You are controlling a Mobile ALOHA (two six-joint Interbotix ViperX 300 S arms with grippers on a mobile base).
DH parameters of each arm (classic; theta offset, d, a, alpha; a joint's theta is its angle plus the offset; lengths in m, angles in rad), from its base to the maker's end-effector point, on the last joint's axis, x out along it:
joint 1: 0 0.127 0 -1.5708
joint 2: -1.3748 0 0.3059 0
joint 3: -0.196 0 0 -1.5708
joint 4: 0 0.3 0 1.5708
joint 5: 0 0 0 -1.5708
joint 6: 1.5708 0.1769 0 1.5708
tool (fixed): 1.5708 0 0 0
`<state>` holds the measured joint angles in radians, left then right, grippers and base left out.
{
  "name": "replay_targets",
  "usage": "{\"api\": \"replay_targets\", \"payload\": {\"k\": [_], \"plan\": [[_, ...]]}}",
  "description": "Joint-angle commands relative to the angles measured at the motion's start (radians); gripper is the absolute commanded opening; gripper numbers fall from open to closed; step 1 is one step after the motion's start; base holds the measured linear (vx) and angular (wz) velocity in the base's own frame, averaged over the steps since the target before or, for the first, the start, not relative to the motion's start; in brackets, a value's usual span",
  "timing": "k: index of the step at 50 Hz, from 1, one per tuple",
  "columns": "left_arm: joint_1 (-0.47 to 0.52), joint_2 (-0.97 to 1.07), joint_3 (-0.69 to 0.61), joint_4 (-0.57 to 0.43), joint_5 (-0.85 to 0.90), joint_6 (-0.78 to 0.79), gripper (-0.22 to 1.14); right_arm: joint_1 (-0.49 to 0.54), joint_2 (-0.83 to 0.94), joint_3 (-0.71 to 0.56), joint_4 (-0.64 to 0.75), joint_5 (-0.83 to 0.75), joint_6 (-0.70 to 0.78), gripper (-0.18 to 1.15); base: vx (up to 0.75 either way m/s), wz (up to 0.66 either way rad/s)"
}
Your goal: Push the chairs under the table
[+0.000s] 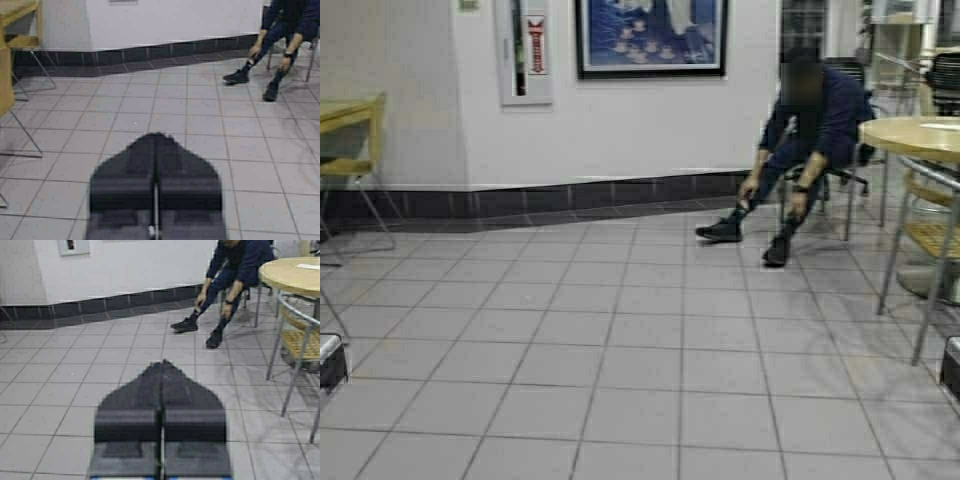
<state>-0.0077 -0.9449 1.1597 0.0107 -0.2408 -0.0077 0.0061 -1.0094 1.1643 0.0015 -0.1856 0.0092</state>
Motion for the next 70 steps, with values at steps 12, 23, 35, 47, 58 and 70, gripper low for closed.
{"api": "replay_targets", "payload": {"k": [12,23,35,47,58,70], "plan": [[0.006,0.014,-0.003,0.014,-0.035,0.005,0.02,0.002,0.037,-0.018,0.000,-0.005,0.000,0.05,0.23,0.09],[0.006,0.014,0.005,0.014,-0.035,-0.008,0.02,0.002,0.048,-0.014,0.000,0.000,0.003,0.05,0.30,0.18],[0.005,0.005,-0.008,0.014,-0.035,-0.028,0.02,0.002,0.058,-0.018,-0.002,-0.002,0.003,0.05,0.28,0.34],[0.005,-0.015,-0.006,0.014,-0.035,-0.031,0.02,0.002,0.063,-0.015,-0.005,0.000,0.006,0.05,0.28,0.50],[0.005,-0.018,0.000,0.014,-0.035,-0.046,0.02,0.002,0.063,-0.018,-0.005,0.015,0.011,0.05,0.26,0.62],[0.005,-0.023,-0.006,0.015,-0.034,-0.037,0.03,0.002,0.063,-0.025,-0.002,0.015,0.029,0.05,0.25,0.59]]}}
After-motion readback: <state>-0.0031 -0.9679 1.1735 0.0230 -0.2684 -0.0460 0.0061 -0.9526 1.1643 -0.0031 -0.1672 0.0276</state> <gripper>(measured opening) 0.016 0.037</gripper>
